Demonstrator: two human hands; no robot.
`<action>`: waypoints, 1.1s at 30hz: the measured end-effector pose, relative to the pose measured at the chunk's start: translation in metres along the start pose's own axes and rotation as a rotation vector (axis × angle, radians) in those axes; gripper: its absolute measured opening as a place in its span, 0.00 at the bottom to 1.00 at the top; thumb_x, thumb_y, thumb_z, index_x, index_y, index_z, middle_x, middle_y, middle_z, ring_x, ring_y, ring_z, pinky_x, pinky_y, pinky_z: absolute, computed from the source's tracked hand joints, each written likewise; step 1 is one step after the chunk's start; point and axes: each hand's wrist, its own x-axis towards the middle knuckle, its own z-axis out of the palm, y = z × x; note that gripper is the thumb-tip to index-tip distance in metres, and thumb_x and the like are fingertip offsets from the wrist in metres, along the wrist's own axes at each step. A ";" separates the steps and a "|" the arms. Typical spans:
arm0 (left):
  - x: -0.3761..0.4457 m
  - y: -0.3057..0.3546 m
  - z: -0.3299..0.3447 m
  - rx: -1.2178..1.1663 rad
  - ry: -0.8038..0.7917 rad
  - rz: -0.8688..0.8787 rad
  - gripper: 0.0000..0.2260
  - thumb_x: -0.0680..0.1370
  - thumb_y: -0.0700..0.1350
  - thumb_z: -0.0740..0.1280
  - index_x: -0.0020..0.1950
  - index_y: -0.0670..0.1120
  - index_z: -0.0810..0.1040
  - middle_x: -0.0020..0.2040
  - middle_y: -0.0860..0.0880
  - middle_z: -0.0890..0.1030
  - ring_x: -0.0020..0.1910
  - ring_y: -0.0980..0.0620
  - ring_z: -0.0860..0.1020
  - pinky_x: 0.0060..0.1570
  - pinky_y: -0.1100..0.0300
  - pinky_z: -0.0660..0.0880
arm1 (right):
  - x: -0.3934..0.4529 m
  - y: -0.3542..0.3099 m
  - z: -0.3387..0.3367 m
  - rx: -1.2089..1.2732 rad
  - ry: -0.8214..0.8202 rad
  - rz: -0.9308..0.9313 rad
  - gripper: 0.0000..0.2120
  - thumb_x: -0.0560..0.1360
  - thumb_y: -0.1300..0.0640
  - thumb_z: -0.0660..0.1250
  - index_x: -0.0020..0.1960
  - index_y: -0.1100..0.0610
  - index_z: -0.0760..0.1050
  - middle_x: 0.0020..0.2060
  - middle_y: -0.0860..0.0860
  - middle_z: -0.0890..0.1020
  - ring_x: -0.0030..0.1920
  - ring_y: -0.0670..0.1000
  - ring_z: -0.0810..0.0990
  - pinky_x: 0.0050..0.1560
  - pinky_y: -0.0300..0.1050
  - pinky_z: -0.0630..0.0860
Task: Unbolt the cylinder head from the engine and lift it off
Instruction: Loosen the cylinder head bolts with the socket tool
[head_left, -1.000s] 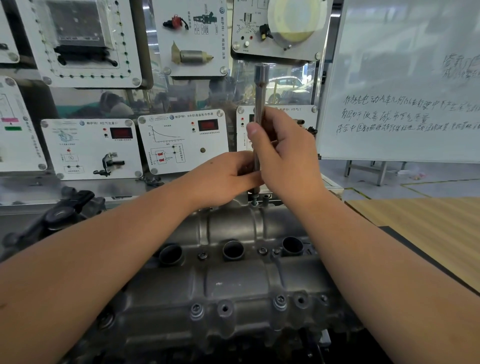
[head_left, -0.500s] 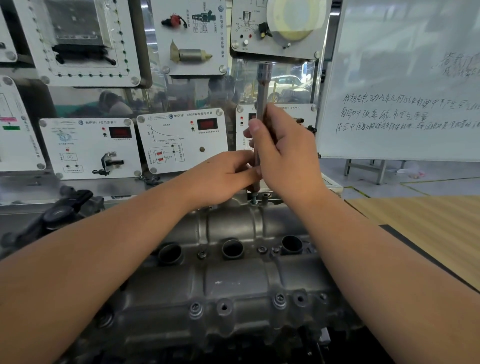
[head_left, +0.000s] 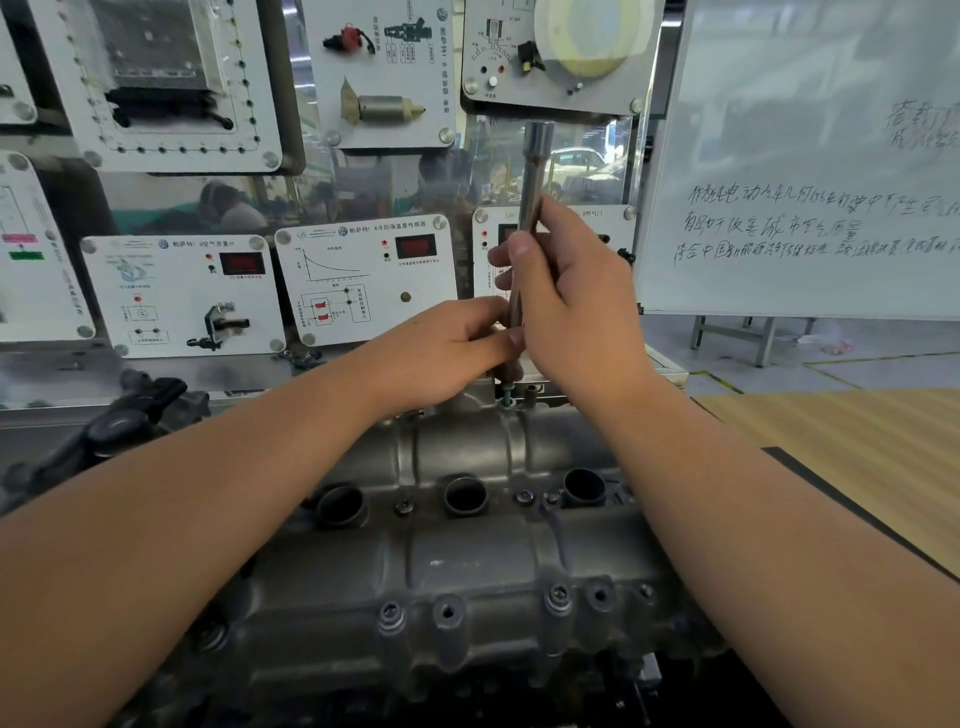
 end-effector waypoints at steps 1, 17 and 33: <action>0.000 0.000 0.000 -0.003 0.001 -0.005 0.11 0.84 0.54 0.63 0.59 0.50 0.79 0.42 0.60 0.84 0.36 0.62 0.79 0.38 0.64 0.74 | 0.000 0.000 0.000 0.012 -0.005 0.016 0.16 0.84 0.56 0.58 0.71 0.54 0.71 0.46 0.43 0.84 0.45 0.42 0.83 0.49 0.42 0.79; 0.000 0.003 -0.001 0.058 -0.006 0.006 0.04 0.83 0.56 0.62 0.53 0.60 0.77 0.43 0.61 0.83 0.40 0.61 0.80 0.39 0.68 0.74 | -0.003 0.001 0.002 0.010 -0.003 0.011 0.24 0.83 0.53 0.62 0.77 0.55 0.63 0.47 0.45 0.85 0.44 0.44 0.82 0.45 0.39 0.78; -0.002 0.005 -0.002 0.019 0.002 0.022 0.06 0.81 0.56 0.67 0.55 0.57 0.78 0.47 0.50 0.84 0.46 0.49 0.82 0.50 0.47 0.77 | -0.002 -0.001 0.003 0.045 -0.007 0.000 0.20 0.82 0.54 0.65 0.72 0.55 0.70 0.45 0.44 0.84 0.43 0.42 0.82 0.44 0.35 0.77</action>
